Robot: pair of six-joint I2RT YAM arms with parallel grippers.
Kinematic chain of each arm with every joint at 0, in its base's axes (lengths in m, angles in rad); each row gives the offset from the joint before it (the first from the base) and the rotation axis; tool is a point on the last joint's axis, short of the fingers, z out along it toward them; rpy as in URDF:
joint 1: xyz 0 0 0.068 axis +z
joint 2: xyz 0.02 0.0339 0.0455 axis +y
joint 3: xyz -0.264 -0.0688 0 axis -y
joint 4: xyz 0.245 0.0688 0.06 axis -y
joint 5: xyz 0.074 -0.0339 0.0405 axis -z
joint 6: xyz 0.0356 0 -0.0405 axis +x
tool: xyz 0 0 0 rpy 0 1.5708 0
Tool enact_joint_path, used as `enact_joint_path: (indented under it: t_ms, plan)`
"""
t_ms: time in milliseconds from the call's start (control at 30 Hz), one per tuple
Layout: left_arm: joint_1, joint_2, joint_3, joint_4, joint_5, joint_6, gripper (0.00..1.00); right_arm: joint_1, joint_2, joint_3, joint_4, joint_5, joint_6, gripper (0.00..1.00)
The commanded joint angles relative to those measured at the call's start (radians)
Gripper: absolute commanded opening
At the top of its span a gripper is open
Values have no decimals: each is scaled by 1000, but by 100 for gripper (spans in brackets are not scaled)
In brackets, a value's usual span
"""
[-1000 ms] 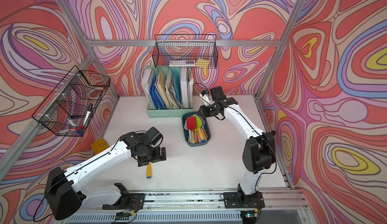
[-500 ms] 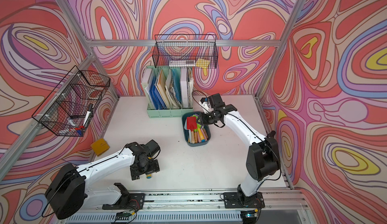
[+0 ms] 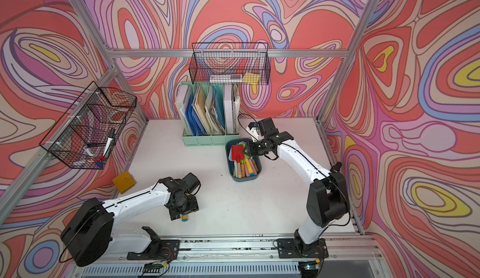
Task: Put the shovel into the storage box
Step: Pick up the shovel from the center of the board.
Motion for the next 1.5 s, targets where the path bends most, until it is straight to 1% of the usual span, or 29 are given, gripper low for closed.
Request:
enact_joint_path:
  t_ms: [0,33,100,167,233,267,567,633,900,1100,1267,1467]
  plan:
    - [12,18,-12,6,-21,11,69,8,-30,-16,16,11,11,29]
    - [14,23,-12,8,-21,13,66,8,-30,-17,16,11,14,29]
    - [14,31,-10,15,-18,17,57,10,-31,-17,17,12,14,29]
    - [15,39,-8,18,-14,21,45,9,-32,-17,18,14,16,29]
    - [15,45,-5,17,-14,22,28,10,-32,-19,18,16,17,29]
    - [14,48,-5,18,-13,24,24,10,-32,-19,17,16,17,29]
    - [15,35,24,4,-15,47,2,12,-37,-18,20,21,19,29]
    - [14,31,42,-5,-13,68,0,12,-39,-20,21,19,20,28]
    - [-10,-20,156,-27,1,182,0,12,-39,-36,48,-20,38,28]
    - [-33,-43,242,-19,52,254,0,13,-31,-39,71,-66,63,28]
    - [-63,-19,327,10,105,312,0,13,-29,-30,80,-102,83,29]
    - [-82,80,458,45,133,362,0,56,-22,-24,102,-109,113,29]
